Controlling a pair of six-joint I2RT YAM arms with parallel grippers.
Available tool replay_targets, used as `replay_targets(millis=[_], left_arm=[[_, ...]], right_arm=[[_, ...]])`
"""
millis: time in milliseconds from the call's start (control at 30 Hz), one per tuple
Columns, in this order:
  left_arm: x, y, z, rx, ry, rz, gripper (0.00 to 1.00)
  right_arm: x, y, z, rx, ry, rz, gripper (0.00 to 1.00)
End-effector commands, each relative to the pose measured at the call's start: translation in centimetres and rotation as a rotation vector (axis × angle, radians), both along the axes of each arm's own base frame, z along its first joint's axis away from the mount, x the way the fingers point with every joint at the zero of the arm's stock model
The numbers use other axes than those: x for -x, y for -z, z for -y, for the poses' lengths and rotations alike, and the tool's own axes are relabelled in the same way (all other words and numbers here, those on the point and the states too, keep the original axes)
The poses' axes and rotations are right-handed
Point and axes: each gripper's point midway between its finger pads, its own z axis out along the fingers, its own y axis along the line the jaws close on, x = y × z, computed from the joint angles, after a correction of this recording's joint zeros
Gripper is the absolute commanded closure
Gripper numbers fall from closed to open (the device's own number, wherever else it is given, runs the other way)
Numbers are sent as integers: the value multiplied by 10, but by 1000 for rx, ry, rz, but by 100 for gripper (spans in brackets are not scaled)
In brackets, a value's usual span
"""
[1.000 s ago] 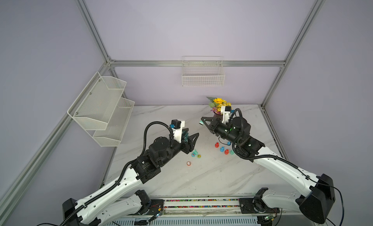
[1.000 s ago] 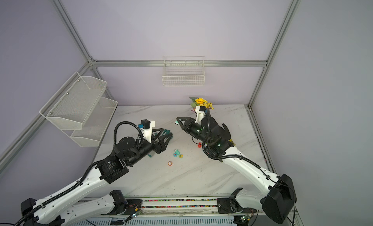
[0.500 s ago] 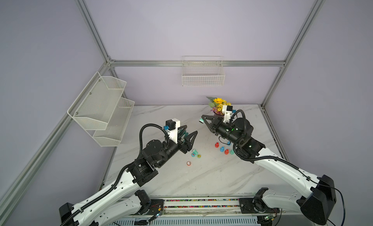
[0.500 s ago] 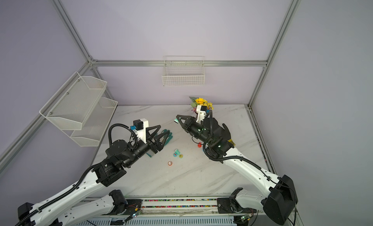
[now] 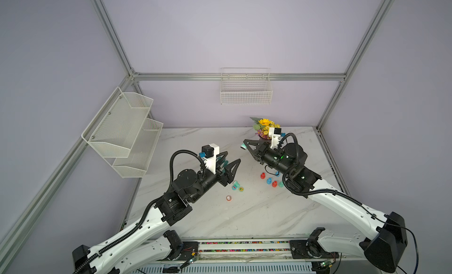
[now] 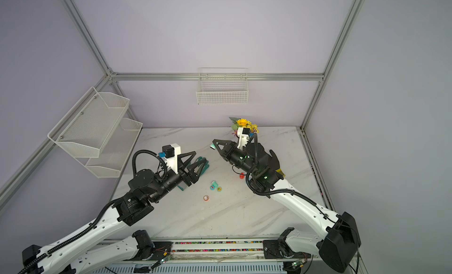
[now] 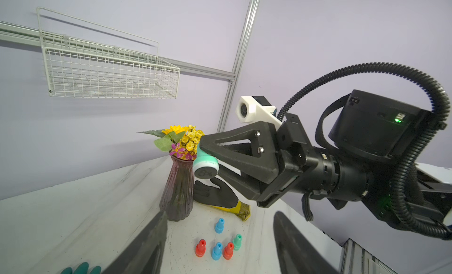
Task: Close the stamp cap
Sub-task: Pick up the stamp from the center of the board.
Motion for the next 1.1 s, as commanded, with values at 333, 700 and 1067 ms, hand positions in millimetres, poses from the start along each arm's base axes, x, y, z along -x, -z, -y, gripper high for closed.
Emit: replay_targets(millis=[333,700,1067], left_arm=[[-4,-14,-4,17,-37,51,30],[-2,-23,-2,23,-26,93,29],[-19,-34,-2,57,-105,129,30]], right_arm=[[-7,-14,-7,-26,3,30,99],[-3,-36,1,-114,22,67,100],[6,-52,-5,-252,-62,79,100]])
